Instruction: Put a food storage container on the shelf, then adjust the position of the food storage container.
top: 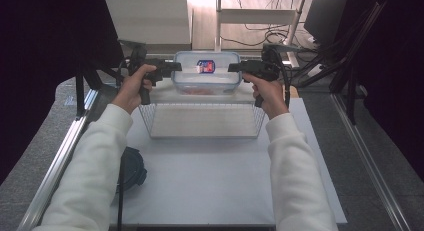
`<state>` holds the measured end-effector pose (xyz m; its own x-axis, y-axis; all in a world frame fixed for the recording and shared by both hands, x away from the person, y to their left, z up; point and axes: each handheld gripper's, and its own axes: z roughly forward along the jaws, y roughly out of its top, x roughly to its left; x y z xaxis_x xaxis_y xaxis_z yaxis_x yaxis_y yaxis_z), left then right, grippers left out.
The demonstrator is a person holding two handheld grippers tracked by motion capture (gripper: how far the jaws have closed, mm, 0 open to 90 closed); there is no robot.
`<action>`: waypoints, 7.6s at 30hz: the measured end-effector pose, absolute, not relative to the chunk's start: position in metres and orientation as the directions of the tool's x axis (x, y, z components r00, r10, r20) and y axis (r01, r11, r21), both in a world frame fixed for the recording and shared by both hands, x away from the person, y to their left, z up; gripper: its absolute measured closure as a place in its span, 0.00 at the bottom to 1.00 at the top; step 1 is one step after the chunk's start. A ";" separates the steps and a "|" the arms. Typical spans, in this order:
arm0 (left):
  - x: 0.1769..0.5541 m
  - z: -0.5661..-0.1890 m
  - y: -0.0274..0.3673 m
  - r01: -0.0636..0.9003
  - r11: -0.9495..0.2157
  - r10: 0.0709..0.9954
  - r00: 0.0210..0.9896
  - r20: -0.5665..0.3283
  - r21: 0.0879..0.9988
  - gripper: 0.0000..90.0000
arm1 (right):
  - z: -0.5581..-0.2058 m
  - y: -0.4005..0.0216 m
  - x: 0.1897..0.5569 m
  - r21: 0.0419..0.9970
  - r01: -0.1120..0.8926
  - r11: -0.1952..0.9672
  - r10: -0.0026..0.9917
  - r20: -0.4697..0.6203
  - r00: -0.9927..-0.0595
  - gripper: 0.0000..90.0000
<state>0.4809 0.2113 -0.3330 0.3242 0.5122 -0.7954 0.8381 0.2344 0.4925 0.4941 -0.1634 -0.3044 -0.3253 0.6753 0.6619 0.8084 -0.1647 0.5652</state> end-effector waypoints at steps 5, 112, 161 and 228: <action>0.483 -0.338 0.212 0.853 0.237 0.499 0.303 -0.812 0.464 0.48 | -0.311 -0.163 0.497 0.528 0.818 -0.226 0.658 0.703 -0.272 0.44; 0.219 -0.442 0.339 0.711 -0.056 0.947 0.260 -0.189 0.701 0.75 | -0.478 -0.227 0.262 0.745 0.612 0.265 0.760 0.229 -0.608 0.30; 0.248 -0.505 0.340 0.823 -0.085 0.908 0.296 -0.296 0.562 1.00 | -0.476 -0.226 0.263 0.740 0.605 0.295 0.783 0.175 -0.597 0.29; 0.257 -0.506 0.199 0.790 -0.283 0.801 0.506 -0.318 0.544 1.00 | -0.477 -0.234 0.266 0.734 0.624 0.266 0.798 0.195 -0.570 0.29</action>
<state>0.2571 0.1990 -0.5061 0.5064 0.8014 -0.3182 0.7900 -0.2833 0.5437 0.2665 -0.2335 -0.4765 -0.5696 0.7985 0.1949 0.6244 0.2661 0.7344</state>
